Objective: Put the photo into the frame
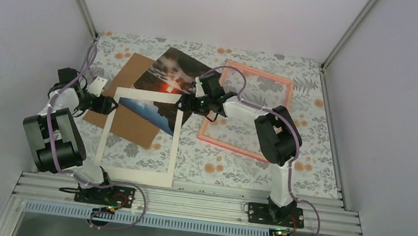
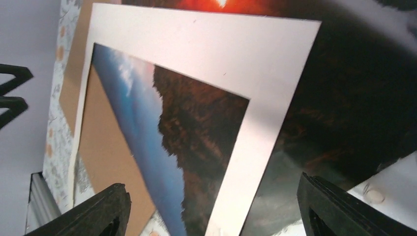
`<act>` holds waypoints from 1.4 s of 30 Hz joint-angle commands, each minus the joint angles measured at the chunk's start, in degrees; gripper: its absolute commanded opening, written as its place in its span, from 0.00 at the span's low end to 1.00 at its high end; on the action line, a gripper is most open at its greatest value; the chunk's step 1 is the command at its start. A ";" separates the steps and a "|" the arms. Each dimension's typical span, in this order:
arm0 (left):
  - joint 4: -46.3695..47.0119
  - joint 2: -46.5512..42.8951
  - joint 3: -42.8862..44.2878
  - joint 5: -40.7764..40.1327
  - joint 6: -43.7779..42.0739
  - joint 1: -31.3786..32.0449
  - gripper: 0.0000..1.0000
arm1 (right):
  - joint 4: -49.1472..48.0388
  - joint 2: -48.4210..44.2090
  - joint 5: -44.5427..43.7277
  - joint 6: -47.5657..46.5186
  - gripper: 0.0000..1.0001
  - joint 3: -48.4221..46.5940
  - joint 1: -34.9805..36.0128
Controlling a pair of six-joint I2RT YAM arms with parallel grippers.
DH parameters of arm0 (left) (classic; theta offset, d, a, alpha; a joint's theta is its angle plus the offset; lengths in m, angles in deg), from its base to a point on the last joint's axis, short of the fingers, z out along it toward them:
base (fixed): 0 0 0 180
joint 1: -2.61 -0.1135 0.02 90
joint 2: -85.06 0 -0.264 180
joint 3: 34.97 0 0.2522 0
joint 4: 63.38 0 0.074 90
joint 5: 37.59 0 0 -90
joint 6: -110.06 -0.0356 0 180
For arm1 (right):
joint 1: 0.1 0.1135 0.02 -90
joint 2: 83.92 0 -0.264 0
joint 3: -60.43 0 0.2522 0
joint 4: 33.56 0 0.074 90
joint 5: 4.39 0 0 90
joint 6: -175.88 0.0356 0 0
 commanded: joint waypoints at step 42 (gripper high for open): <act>22.00 15.94 4.02 -1.66 16.61 12.54 0.77 | -6.54 16.61 15.09 7.88 0.85 -9.14 -4.50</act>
